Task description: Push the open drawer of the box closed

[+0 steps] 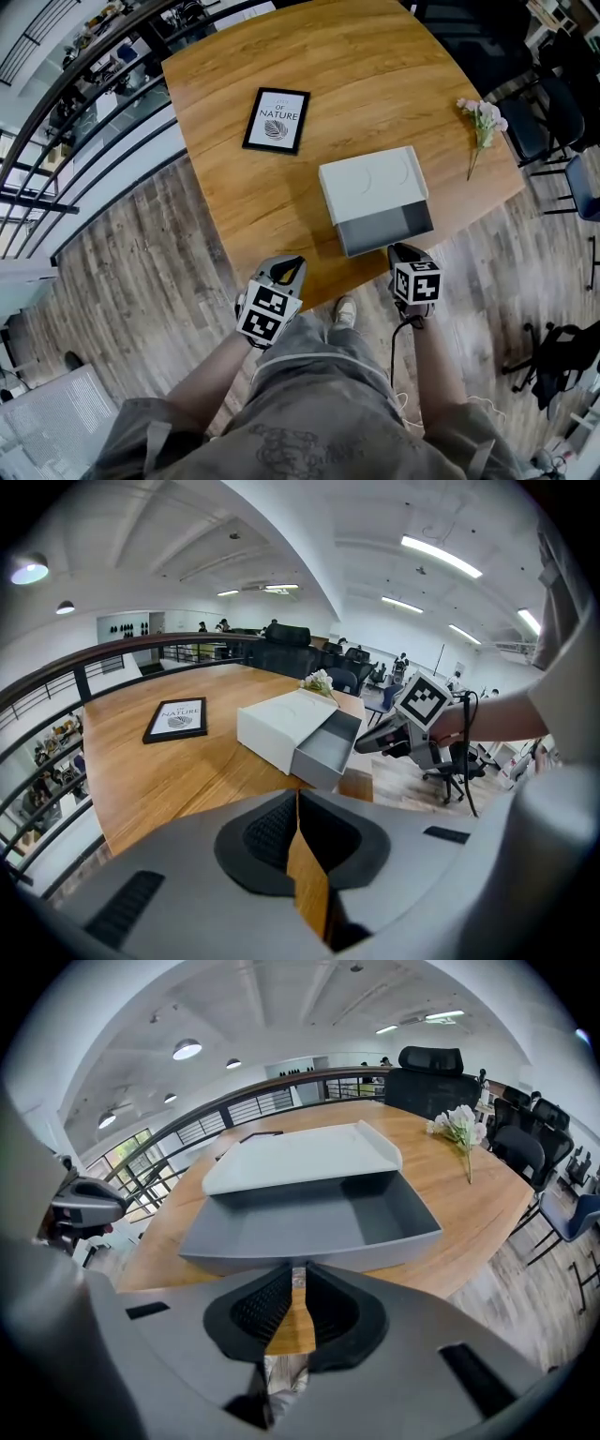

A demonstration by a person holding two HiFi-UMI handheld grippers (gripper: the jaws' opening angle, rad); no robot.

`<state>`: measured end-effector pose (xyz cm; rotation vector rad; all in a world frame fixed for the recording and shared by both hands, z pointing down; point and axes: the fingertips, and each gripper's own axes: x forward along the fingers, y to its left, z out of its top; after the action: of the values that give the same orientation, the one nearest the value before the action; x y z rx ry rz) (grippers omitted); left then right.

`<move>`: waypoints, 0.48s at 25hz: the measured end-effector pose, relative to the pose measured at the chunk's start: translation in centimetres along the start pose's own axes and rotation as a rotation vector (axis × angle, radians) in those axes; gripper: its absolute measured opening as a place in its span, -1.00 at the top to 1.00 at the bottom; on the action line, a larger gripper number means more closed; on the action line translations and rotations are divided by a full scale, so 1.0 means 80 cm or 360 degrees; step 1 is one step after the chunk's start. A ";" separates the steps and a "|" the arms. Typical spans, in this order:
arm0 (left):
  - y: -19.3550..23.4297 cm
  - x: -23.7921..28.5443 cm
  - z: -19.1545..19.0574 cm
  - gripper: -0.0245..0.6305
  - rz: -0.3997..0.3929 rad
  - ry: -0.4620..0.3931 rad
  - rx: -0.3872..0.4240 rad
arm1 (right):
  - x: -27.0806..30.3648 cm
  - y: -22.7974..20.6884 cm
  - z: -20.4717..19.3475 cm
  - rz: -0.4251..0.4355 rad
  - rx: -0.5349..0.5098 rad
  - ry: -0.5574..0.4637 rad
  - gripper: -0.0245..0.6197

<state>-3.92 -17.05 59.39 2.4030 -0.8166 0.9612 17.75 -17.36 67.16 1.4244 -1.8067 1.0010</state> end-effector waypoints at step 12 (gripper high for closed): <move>0.015 -0.020 0.004 0.85 0.0081 -0.0089 -0.0077 | 0.033 0.002 0.057 0.0035 0.0118 -0.0187 0.72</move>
<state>-5.48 -17.52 58.19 2.3878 -0.9146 0.8866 16.94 -22.55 66.94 1.5402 -1.8902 1.0238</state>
